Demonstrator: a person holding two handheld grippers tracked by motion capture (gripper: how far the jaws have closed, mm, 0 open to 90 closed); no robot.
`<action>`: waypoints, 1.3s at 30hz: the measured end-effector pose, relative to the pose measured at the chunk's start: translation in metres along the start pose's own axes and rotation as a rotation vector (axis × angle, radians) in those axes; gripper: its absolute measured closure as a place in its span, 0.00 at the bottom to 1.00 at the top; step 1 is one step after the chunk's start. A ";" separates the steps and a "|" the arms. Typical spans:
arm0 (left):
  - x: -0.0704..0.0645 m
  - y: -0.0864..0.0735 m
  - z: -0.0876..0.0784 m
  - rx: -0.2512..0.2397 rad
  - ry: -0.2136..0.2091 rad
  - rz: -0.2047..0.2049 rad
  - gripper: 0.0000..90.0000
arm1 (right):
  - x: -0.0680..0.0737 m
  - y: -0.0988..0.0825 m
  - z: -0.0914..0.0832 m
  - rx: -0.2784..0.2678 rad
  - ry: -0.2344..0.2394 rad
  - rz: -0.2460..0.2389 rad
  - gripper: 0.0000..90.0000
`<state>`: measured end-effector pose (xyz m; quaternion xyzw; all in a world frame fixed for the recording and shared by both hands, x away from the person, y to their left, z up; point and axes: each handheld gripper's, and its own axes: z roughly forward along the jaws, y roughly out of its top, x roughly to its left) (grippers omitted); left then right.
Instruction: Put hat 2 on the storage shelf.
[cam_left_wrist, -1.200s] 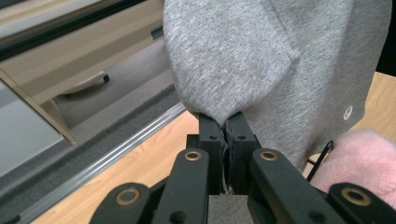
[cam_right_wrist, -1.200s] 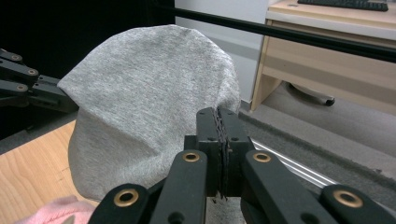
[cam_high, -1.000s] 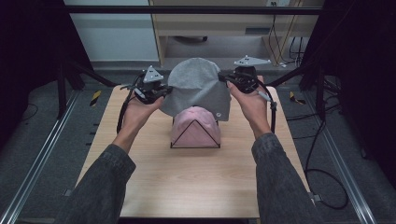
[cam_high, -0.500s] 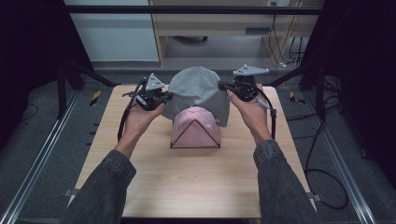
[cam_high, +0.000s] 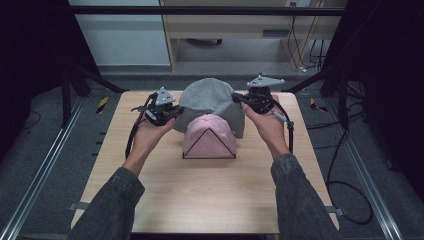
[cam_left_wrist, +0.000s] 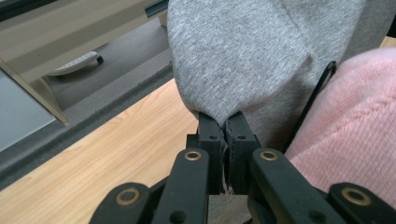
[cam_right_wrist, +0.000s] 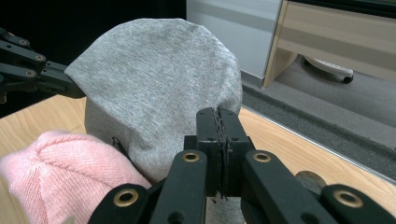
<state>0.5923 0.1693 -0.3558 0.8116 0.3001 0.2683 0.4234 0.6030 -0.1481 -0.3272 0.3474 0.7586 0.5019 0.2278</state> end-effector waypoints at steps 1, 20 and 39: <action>0.000 -0.001 0.000 0.005 0.000 0.000 0.97 | 0.001 0.000 0.000 0.003 0.000 0.001 0.99; -0.004 -0.022 0.006 0.026 -0.013 -0.030 0.97 | 0.005 -0.015 0.006 0.060 -0.001 -0.019 0.99; -0.012 -0.039 0.015 0.063 -0.026 -0.044 0.97 | 0.006 -0.031 0.013 0.103 -0.006 -0.008 0.99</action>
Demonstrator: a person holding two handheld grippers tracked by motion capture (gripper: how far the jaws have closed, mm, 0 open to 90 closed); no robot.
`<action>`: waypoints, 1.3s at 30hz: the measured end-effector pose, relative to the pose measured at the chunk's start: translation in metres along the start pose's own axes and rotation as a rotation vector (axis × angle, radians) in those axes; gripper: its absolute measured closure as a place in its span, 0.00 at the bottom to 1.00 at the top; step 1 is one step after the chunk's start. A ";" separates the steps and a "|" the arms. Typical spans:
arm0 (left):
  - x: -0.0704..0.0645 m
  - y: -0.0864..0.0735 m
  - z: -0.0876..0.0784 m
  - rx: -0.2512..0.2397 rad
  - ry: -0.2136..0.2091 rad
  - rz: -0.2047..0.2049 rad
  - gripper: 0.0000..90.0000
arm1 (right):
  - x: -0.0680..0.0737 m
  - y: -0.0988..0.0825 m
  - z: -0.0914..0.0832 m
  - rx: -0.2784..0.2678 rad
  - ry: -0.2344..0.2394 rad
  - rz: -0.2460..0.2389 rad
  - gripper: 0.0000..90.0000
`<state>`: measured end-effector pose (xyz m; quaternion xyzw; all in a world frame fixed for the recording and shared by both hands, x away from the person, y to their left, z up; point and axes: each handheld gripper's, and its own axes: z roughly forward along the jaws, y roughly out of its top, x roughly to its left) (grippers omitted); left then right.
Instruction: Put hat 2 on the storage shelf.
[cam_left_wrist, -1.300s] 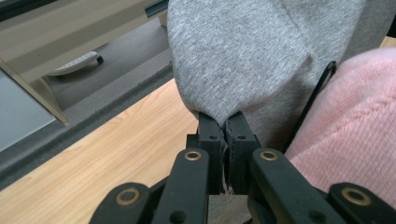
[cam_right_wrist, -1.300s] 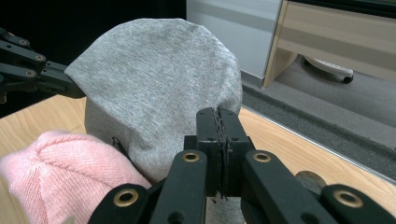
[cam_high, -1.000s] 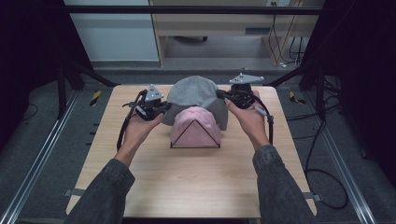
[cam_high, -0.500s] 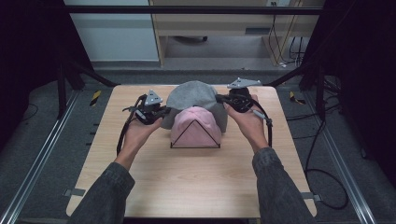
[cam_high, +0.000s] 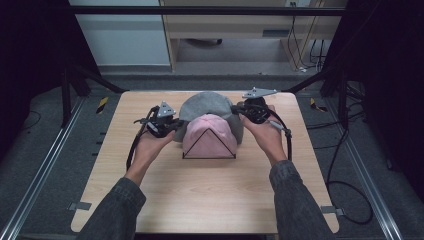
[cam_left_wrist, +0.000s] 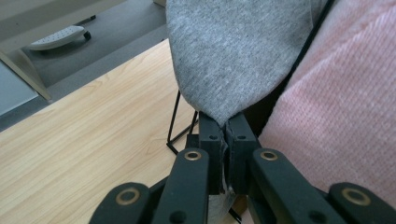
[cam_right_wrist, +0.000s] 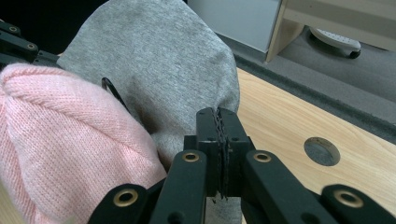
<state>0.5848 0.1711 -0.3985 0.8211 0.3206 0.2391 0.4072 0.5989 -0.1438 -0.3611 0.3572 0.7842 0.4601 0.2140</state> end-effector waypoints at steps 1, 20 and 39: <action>0.000 -0.001 0.000 0.006 -0.002 0.003 0.97 | 0.000 -0.001 0.000 -0.001 0.004 0.003 0.99; -0.003 -0.016 0.007 0.047 -0.013 -0.016 0.96 | 0.003 -0.013 0.006 0.040 0.018 0.002 0.99; 0.001 -0.017 -0.004 0.031 0.030 -0.059 0.70 | 0.004 -0.017 -0.006 0.008 -0.002 0.026 0.72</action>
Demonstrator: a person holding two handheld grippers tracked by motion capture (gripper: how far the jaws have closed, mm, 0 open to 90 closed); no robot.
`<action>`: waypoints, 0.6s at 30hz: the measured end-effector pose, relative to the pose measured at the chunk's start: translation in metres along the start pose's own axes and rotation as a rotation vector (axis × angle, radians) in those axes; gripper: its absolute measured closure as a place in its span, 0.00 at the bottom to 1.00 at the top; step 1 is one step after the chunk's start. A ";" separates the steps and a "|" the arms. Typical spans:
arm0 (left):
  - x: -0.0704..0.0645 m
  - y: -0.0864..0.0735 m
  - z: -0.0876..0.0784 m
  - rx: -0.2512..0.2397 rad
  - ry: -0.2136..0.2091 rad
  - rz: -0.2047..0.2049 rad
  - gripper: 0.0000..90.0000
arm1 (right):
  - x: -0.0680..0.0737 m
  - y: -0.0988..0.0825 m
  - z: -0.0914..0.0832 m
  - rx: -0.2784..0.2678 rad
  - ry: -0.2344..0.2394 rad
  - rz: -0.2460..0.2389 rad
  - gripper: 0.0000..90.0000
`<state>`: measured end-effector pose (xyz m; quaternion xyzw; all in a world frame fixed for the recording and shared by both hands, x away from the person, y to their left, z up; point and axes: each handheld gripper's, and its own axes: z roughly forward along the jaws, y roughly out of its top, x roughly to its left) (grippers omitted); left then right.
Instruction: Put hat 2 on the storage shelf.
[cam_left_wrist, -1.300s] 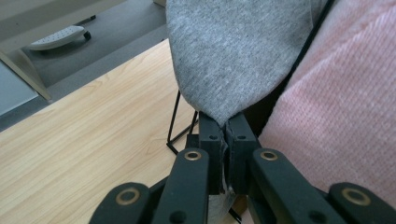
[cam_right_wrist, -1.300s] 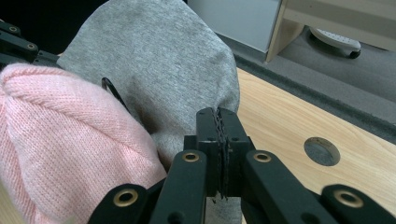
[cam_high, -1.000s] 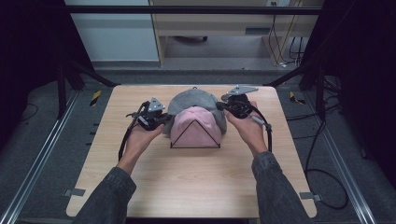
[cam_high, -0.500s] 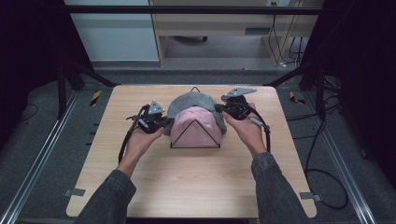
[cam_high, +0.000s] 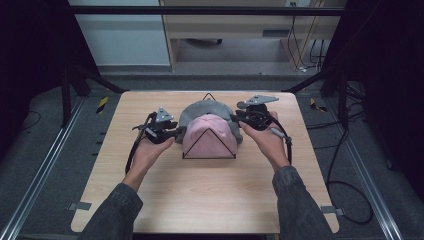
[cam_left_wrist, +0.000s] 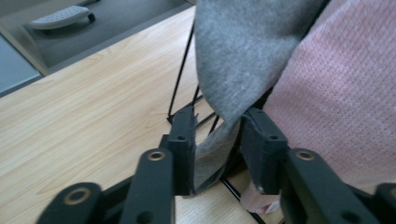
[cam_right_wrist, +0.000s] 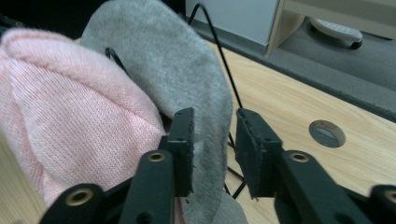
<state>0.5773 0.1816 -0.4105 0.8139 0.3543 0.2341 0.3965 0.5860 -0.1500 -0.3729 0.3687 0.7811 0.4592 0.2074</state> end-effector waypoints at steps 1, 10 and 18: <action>0.001 0.001 -0.002 -0.001 0.003 -0.002 0.68 | -0.001 0.000 -0.003 -0.007 -0.007 0.003 0.69; 0.007 -0.001 -0.027 0.003 0.021 -0.021 0.38 | -0.003 -0.003 -0.032 -0.061 -0.079 0.036 0.42; 0.006 -0.026 -0.043 0.058 0.012 -0.022 0.15 | 0.000 -0.036 -0.048 -0.039 -0.148 0.063 0.24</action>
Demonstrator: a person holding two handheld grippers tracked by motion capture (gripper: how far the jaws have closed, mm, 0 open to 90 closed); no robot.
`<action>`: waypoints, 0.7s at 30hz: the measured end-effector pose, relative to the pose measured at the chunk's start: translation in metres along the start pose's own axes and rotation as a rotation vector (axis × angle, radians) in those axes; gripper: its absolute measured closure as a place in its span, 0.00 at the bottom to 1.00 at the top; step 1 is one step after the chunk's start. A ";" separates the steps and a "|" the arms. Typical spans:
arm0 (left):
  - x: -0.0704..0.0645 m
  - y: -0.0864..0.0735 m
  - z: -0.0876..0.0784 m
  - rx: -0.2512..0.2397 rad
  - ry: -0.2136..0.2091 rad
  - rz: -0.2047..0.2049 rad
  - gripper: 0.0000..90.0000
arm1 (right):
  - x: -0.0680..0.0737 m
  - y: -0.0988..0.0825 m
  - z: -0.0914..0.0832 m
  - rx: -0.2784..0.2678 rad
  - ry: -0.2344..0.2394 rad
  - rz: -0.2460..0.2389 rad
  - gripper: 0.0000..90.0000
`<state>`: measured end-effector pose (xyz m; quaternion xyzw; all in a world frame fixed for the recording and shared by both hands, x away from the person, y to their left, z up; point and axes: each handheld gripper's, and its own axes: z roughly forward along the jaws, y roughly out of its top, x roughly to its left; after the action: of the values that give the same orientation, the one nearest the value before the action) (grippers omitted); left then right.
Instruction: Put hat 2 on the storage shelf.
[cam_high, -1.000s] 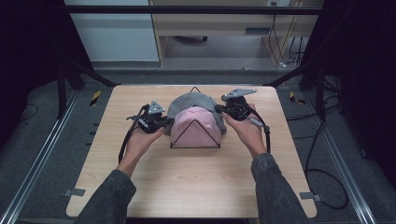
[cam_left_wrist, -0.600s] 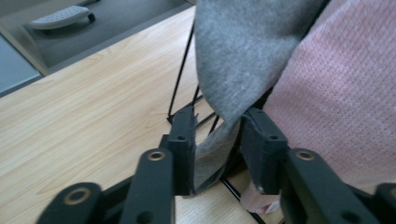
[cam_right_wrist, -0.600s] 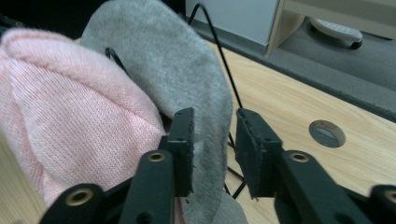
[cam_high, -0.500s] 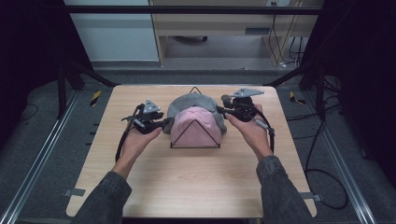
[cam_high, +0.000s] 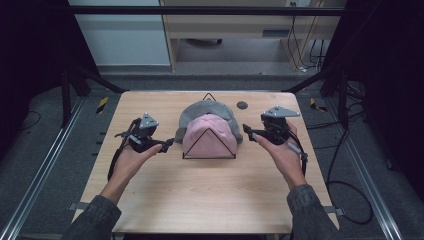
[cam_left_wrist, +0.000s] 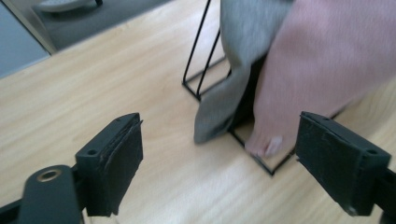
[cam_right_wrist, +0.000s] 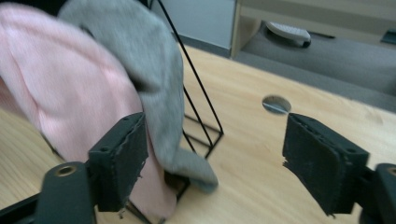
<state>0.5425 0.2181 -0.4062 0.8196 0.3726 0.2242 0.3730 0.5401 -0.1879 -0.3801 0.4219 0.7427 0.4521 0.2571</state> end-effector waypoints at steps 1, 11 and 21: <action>0.000 -0.005 -0.002 0.005 -0.005 -0.003 0.14 | 0.000 -0.003 -0.001 0.003 -0.001 -0.001 0.23; -0.002 -0.057 -0.008 0.093 -0.035 -0.002 0.09 | 0.003 -0.049 -0.011 0.099 -0.033 0.034 0.12; 0.005 -0.091 0.000 0.169 -0.034 -0.018 0.07 | 0.003 -0.105 0.002 0.261 -0.047 0.068 0.10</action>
<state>0.5057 0.2621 -0.4766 0.8485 0.3912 0.1748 0.3106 0.4985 -0.2091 -0.4742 0.4871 0.7741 0.3502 0.2020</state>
